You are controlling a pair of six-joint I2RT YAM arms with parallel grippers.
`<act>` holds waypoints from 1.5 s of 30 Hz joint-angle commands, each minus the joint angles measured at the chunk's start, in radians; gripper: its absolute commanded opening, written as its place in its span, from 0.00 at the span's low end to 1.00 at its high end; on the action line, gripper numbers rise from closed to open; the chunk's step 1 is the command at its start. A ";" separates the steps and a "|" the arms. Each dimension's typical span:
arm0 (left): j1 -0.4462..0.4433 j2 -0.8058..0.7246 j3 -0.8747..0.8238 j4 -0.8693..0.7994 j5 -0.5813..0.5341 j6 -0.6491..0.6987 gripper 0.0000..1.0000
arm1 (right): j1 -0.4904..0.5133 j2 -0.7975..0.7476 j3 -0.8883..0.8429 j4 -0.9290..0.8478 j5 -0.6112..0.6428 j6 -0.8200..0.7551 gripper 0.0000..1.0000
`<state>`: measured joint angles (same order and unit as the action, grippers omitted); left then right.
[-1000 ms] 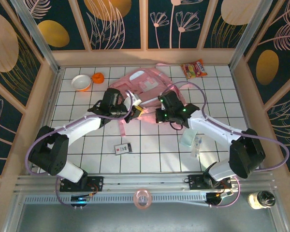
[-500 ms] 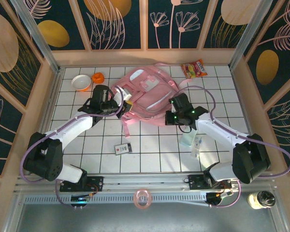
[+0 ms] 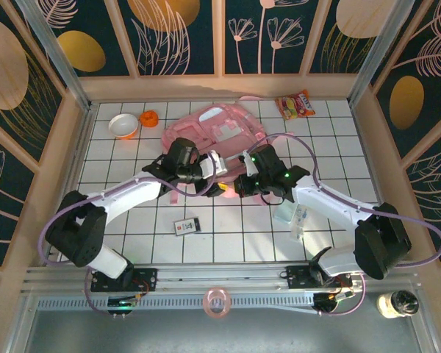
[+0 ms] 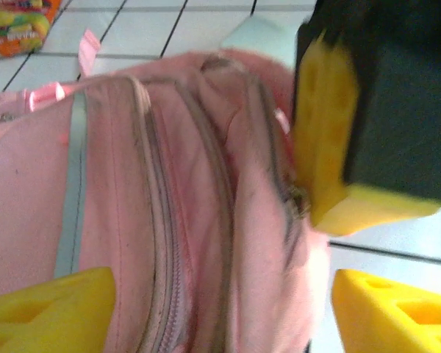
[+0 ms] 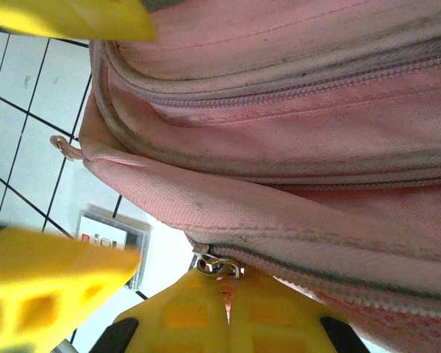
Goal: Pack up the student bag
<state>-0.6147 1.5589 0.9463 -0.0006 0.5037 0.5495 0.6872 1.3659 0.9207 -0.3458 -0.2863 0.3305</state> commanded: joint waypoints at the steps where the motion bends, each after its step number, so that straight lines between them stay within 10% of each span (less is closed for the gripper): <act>1: -0.003 0.047 0.020 0.064 -0.088 0.048 0.63 | 0.002 -0.027 0.033 0.050 -0.061 -0.033 0.00; 7: -0.002 0.046 0.013 0.121 -0.027 -0.009 0.00 | -0.051 -0.062 0.008 0.047 -0.064 -0.028 0.00; 16: 0.001 0.006 -0.001 0.188 0.127 -0.139 0.00 | -0.099 -0.080 -0.104 0.179 -0.158 0.051 0.35; 24: 0.005 0.009 0.014 0.201 0.101 -0.203 0.00 | -0.089 -0.094 -0.139 0.236 -0.163 0.126 0.37; 33: 0.005 0.039 0.006 0.291 0.167 -0.502 0.00 | 0.007 -0.182 -0.058 0.074 0.252 0.364 0.41; 45: 0.006 0.079 0.062 0.235 0.204 -0.542 0.00 | 0.083 -0.009 0.112 -0.053 0.363 0.437 0.43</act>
<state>-0.6136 1.6379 0.9550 0.1783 0.6319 0.0605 0.7563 1.3235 0.9890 -0.3351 0.0158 0.7441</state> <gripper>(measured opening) 0.051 0.426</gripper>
